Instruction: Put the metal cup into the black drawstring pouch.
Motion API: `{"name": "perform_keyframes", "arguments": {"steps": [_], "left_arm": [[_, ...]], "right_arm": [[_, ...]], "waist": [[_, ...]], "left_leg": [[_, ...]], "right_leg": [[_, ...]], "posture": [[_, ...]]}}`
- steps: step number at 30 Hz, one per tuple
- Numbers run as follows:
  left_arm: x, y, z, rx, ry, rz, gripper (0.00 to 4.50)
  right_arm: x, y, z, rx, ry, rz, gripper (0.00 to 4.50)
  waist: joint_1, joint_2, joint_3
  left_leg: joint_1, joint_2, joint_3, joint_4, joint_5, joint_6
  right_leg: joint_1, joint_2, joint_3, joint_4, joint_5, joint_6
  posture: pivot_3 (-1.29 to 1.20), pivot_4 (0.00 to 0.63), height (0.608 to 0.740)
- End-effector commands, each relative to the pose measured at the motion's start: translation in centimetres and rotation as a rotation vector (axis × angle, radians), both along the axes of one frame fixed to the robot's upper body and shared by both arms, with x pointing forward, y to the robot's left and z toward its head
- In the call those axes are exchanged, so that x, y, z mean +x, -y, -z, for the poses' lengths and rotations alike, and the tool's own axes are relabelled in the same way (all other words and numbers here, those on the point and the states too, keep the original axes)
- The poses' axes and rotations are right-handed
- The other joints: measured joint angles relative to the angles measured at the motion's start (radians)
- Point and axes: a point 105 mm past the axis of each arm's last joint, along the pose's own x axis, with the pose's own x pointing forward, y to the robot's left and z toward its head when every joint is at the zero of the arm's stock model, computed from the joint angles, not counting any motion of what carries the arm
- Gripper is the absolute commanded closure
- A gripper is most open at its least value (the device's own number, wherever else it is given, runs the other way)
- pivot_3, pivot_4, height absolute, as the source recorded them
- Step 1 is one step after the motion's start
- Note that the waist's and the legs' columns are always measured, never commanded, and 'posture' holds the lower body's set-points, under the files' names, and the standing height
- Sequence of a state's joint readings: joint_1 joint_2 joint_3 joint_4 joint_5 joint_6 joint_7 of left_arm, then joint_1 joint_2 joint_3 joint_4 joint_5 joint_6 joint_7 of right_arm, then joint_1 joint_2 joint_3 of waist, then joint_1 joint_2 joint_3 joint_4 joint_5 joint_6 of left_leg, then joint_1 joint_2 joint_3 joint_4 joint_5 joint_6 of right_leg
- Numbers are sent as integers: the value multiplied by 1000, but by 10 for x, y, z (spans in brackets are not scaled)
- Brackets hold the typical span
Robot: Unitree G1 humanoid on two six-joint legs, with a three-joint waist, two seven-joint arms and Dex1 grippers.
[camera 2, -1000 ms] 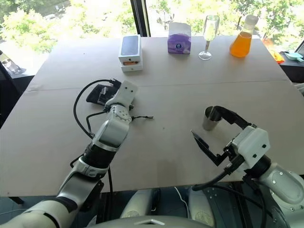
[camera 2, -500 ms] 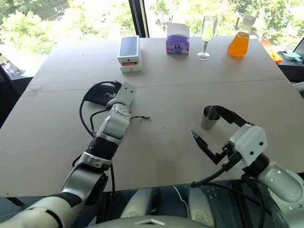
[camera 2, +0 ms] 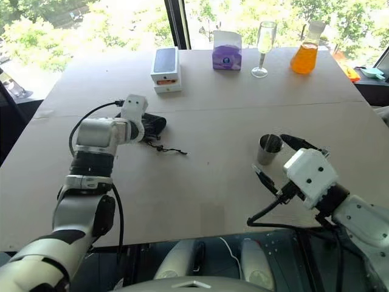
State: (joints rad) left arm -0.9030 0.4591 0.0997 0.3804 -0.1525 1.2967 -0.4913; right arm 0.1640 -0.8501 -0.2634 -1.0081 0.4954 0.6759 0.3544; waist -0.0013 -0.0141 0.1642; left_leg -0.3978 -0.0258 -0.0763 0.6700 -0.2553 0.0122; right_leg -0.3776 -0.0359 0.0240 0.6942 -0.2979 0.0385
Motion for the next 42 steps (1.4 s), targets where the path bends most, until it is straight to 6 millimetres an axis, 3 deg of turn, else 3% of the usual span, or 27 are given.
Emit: {"name": "perform_keyframes", "arguments": {"steps": [1, 4, 10, 14, 23, 27, 30, 35, 42], "left_arm": [[-21, 29, -7, -211, -136, 121, 4468], [-30, 44, -15, -297, -181, 167, 4468], [-39, 72, -27, -317, -134, 301, 4468], [-47, 90, -30, -341, -103, 365, 4500], [-55, 98, -15, -309, -113, 348, 4500], [-54, 99, -16, -303, -102, 334, 4500], [-54, 99, -15, -302, -100, 323, 4500], [-54, 103, -15, -315, -106, 324, 4500], [-51, 111, -19, -351, -117, 328, 4500]], "right_arm": [[1, -6, -6, 80, -65, 14, 0], [4, -11, 7, 39, -174, -14, 0], [23, -1, 25, -68, -259, 51, 0], [36, 4, 29, -96, -285, 76, 1754], [60, -8, 29, -170, -289, 40, 1754], [66, -10, 28, -204, -302, 32, 3042], [69, -11, 27, -236, -313, 12, 4427], [66, -12, 20, -205, -330, -9, 4427], [62, -28, -8, 215, -305, -27, 4427]], "waist": [[-1, 0, 0], [-2, 0, 0], [-10, -2, 2], [-9, -2, 2], [-11, -2, 2], [-9, -2, 2], [-10, -2, 2], [-10, -2, 2], [-11, -3, 2]], "left_leg": [[0, 0, -1, 0, 0, 0], [-1, 1, -1, 0, -2, 3], [-2, 1, -1, -1, -2, 3], [-2, 1, -1, -1, -1, 2], [-2, 1, 0, -1, 0, 0], [-3, 0, 0, -1, 1, -1], [-3, 0, 0, -1, 1, -1], [-3, 1, 0, -1, 1, -1], [-3, 1, 0, -2, 1, -1]], "right_leg": [[0, 0, -1, 0, 0, 0], [-1, -1, 0, 0, 0, 0], [-1, -4, 2, -1, 0, 0], [-2, -4, 5, -1, 0, 0], [-3, -4, 6, -1, 0, 0], [-3, -4, 6, -1, 0, 0], [-4, -4, 6, -2, 0, 0], [-4, -4, 6, -2, 0, 0], [-4, -4, 6, -1, 0, 0]], "posture": [[0, 150, 740], [0, 150, 740], [0, 150, 740], [0, 150, 740], [0, 150, 740], [0, 150, 740], [0, 150, 740], [0, 150, 740], [0, 150, 740]]}}
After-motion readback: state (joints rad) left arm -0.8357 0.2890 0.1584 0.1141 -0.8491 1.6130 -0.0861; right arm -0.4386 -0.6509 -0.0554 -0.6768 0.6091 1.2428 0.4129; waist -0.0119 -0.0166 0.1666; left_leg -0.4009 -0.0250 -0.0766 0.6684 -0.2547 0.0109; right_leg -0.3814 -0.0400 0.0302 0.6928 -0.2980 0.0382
